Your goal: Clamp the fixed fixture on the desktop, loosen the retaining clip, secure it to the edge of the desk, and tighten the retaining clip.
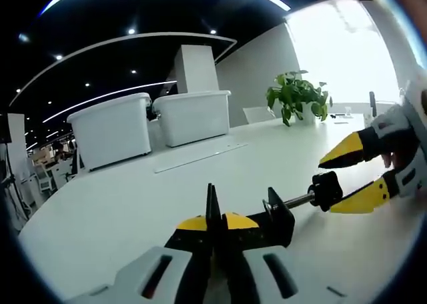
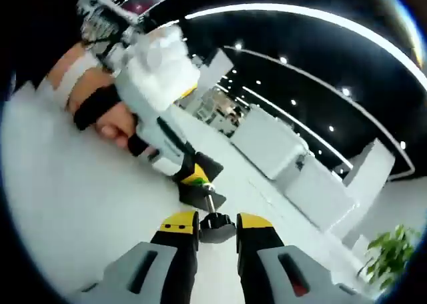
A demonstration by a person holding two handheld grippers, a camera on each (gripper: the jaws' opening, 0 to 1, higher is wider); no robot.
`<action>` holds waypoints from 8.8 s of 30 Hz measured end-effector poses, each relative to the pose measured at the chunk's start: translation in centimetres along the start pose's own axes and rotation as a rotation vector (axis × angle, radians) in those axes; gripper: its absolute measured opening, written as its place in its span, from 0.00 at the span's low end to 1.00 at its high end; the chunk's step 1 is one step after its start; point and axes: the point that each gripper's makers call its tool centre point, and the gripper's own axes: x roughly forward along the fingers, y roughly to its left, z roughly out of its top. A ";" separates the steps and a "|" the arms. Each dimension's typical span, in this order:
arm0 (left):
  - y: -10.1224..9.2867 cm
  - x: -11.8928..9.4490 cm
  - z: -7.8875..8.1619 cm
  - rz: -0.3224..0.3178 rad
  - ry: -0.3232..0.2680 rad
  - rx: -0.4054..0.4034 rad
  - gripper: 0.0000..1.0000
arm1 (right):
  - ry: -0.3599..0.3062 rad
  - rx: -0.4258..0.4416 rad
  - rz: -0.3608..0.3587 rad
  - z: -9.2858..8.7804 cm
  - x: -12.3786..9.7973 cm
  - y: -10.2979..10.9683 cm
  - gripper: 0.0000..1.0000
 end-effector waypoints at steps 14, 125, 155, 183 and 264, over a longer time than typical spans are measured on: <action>0.1 -0.1 0.0 -0.004 -0.001 0.005 0.06 | 0.110 1.057 0.228 -4.0 0.5 0.7 0.38; -0.1 0.5 -0.5 -0.031 0.003 0.011 0.06 | 0.026 0.163 0.098 -1.6 0.5 -0.9 0.42; 0.0 0.5 -0.3 -0.022 0.000 0.023 0.06 | 0.061 0.581 0.124 -3.5 2.0 -0.2 0.18; 0.1 0.4 -0.1 -0.011 0.005 0.013 0.06 | 0.036 -0.023 0.099 -1.1 1.1 0.8 0.33; -0.4 0.5 -0.2 -0.029 0.001 0.028 0.06 | 0.208 1.476 0.139 -4.6 0.2 1.1 0.22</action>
